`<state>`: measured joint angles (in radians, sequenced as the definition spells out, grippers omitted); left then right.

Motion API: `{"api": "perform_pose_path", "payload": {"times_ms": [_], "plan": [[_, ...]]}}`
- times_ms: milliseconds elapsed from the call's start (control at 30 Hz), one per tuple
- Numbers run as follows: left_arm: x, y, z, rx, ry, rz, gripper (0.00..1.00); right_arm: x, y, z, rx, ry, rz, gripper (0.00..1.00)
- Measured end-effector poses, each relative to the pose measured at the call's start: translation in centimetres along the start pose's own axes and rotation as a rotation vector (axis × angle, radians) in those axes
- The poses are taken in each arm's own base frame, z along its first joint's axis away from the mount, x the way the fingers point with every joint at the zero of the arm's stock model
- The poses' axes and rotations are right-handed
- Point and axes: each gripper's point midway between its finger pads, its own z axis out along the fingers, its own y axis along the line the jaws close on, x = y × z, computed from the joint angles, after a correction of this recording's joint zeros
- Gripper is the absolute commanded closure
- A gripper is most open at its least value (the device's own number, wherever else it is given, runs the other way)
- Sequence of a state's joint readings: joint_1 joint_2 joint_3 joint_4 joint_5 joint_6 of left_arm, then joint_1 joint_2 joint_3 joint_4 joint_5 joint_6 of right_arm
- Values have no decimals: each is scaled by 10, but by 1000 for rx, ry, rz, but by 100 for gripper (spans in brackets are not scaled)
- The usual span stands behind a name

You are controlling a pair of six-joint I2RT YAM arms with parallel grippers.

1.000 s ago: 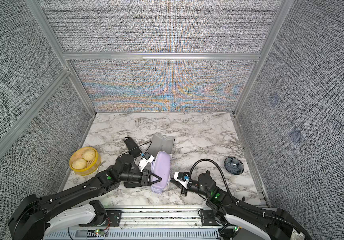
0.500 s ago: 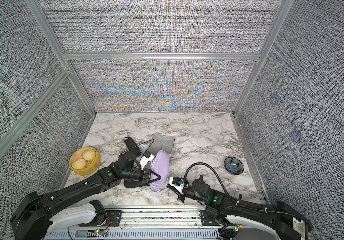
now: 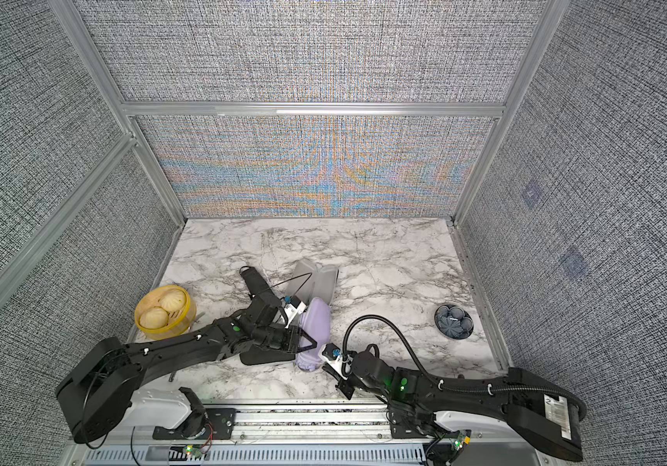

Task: Put umbrellas into zippered umbrella sleeves
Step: Zip the zipper on the umbrella sleeve, then place the umbrella sleeve at the center of the board.

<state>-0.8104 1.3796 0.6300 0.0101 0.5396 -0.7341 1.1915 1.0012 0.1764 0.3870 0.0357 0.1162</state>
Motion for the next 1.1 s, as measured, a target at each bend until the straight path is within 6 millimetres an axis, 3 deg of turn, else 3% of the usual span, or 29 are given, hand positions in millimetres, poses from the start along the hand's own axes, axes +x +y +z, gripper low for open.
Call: {"api": "perform_pose_path", "payload": {"times_ms": [367, 667, 900, 1100], "plan": [[-11, 8, 23, 27, -18, 4, 82, 16, -20, -1, 107, 48, 179, 100], [-8, 16, 39, 85, -29, -38, 78, 24, -12, 3, 80, 100, 271, 100], [-11, 16, 43, 115, -64, -50, 59, 26, -14, 10, 90, 120, 302, 100], [-29, 10, 52, 149, -113, -33, 43, 28, -17, 10, 77, 125, 353, 100]]}}
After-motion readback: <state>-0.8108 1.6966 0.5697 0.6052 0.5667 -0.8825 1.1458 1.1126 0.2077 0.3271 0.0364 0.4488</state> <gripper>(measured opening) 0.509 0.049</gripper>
